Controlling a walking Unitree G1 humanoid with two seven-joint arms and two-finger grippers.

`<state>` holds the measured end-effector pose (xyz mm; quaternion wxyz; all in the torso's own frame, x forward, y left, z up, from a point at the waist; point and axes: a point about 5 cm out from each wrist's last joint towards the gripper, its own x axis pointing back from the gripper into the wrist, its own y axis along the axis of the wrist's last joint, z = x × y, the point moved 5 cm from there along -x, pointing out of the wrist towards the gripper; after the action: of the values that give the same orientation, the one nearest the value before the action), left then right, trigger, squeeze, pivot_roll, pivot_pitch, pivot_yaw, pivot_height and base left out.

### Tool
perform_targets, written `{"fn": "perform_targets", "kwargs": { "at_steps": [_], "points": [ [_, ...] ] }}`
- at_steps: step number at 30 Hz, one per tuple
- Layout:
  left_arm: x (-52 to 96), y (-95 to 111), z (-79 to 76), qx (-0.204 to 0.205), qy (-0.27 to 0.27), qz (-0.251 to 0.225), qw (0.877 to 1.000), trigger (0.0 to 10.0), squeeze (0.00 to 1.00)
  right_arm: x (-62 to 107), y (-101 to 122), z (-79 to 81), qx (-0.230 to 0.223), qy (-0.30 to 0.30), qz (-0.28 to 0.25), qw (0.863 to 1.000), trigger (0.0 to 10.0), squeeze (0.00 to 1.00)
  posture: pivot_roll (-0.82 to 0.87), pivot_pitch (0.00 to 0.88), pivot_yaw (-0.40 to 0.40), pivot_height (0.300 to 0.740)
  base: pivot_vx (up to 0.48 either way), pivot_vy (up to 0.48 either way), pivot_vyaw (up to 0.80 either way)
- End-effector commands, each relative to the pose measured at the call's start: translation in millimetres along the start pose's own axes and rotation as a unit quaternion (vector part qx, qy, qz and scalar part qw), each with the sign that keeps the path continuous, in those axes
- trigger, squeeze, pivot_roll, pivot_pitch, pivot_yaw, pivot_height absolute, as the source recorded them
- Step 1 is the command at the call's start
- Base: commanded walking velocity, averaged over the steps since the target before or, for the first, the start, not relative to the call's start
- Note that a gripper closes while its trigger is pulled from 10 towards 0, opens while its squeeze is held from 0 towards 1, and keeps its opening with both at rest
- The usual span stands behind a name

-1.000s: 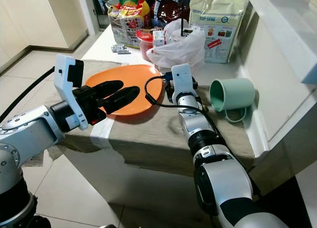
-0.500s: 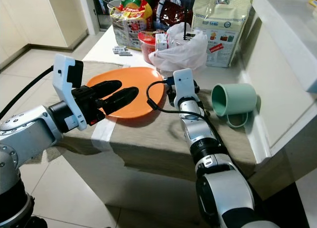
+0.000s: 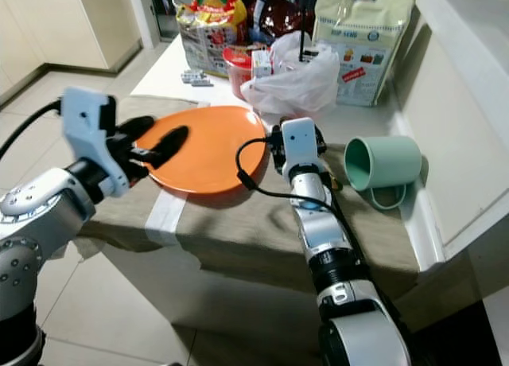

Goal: Setting the table

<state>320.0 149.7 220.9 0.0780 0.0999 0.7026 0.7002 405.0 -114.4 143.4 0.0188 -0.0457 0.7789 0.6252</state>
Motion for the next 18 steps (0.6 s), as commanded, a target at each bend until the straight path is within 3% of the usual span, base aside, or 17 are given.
{"fn": "perform_targets", "kwargs": {
  "at_steps": [1, 5, 10, 14, 18],
  "points": [
    [0.8, -3.4, 11.3, -0.028, 0.04, -0.01, 0.999, 10.0, 0.0, 18.1, -35.5, 7.5, 0.018, 0.009, 0.049, 0.999, 10.0, 0.0, 0.0, 0.077, 0.064, 0.74, 0.0, 0.0, 0.0],
    [3.9, -15.5, 26.9, -0.058, 0.094, -0.01, 0.994, 10.0, 0.0, 23.4, -27.2, 5.9, 0.032, -0.001, 0.024, 0.999, 10.0, 0.0, 0.0, 0.069, 0.056, 0.74, 0.0, 0.0, 0.0],
    [8.1, -28.2, 39.9, -0.064, 0.137, -0.009, 0.988, 10.0, 0.0, 32.1, -13.5, -0.7, 0.045, -0.022, -0.018, 0.999, 10.0, 0.0, -0.01, 0.061, 0.051, 0.74, 0.0, 0.0, 0.0],
    [10.9, -35.5, 47.1, -0.067, 0.165, -0.017, 0.984, 10.0, 0.0, 40.9, -9.7, -14.2, 0.048, -0.047, -0.028, 0.997, 10.0, 0.0, -0.02, 0.058, 0.049, 0.74, 0.0, 0.0, 0.0],
    [13.1, -47.4, 51.8, -0.06, 0.178, -0.005, 0.982, 10.0, 0.0, 46.0, -15.1, -16.2, 0.048, -0.039, -0.015, 0.998, 10.0, 0.0, -0.03, 0.058, 0.05, 0.74, 0.0, 0.0, 0.0]
  ]
}}
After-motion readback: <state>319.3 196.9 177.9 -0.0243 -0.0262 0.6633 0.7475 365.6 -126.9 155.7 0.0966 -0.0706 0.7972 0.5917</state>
